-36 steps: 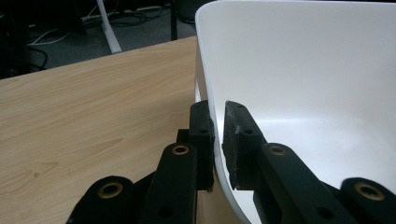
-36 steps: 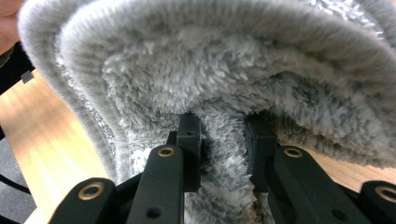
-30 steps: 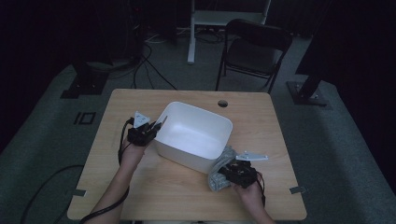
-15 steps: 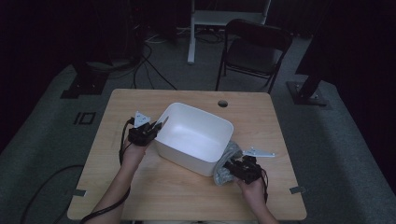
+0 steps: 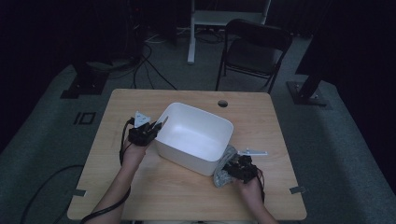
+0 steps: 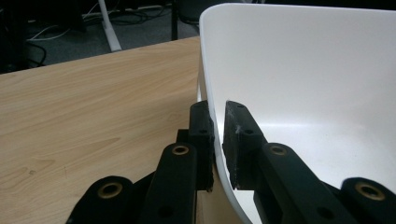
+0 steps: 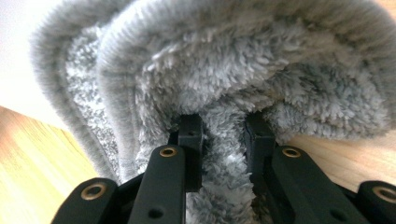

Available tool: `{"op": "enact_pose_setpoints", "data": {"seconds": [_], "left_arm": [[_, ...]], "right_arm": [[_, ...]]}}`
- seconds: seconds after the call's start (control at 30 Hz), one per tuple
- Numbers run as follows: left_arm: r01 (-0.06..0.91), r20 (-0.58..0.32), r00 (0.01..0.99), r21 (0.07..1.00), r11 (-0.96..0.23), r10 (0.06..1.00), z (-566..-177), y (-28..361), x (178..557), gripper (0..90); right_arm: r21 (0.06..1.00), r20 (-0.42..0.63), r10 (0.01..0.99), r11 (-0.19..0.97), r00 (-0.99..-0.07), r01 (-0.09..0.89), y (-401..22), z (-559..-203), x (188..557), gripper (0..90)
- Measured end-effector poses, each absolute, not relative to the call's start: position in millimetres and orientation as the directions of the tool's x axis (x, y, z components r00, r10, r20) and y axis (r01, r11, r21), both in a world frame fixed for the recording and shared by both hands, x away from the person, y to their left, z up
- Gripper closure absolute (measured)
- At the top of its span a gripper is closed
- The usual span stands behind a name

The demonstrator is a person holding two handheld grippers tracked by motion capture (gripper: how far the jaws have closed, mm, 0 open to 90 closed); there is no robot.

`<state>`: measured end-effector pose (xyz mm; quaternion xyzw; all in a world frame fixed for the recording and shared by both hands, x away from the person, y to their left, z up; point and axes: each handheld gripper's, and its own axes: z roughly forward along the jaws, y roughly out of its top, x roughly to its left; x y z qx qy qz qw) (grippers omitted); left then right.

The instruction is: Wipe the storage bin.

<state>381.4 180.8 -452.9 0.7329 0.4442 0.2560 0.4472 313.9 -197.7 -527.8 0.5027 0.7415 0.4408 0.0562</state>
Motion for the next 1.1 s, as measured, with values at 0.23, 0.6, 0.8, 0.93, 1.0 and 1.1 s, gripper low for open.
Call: {"op": "enact_pose_setpoints", "data": {"seconds": [0.23, 0.6, 0.8, 0.93, 1.0, 1.1], "left_arm": [[0.424, -0.016, 0.484, 0.879, -0.218, 0.875, -452.2, 181.2, 381.8, 81.3], [0.425, -0.012, 0.476, 0.879, -0.218, 0.879, -452.1, 181.1, 381.9, 81.0], [0.427, -0.020, 0.493, 0.877, -0.222, 0.870, -452.0, 182.4, 382.9, 81.1], [0.426, -0.023, 0.495, 0.878, -0.219, 0.868, -452.1, 182.2, 383.2, 81.1], [0.425, -0.021, 0.494, 0.878, -0.220, 0.869, -452.0, 182.0, 383.3, 81.1], [0.425, -0.024, 0.484, 0.880, -0.211, 0.875, -452.4, 181.9, 382.8, 80.7]], "right_arm": [[0.792, 0.339, 0.806, 0.033, -0.485, 0.609, -203.8, -504.7, 317.3, 73.6], [0.715, 0.370, 0.813, 0.060, -0.450, 0.696, -203.9, -530.4, 333.0, 74.2], [0.794, 0.331, 0.828, 0.014, -0.452, 0.608, -212.9, -504.0, 337.4, 74.1], [0.790, 0.307, 0.841, 0.036, -0.445, 0.612, -208.4, -512.3, 342.0, 74.3], [0.772, 0.309, 0.847, 0.043, -0.433, 0.635, -206.8, -521.8, 344.5, 74.5], [0.744, 0.318, 0.847, 0.056, -0.426, 0.666, -207.1, -532.2, 349.2, 74.5]]}}
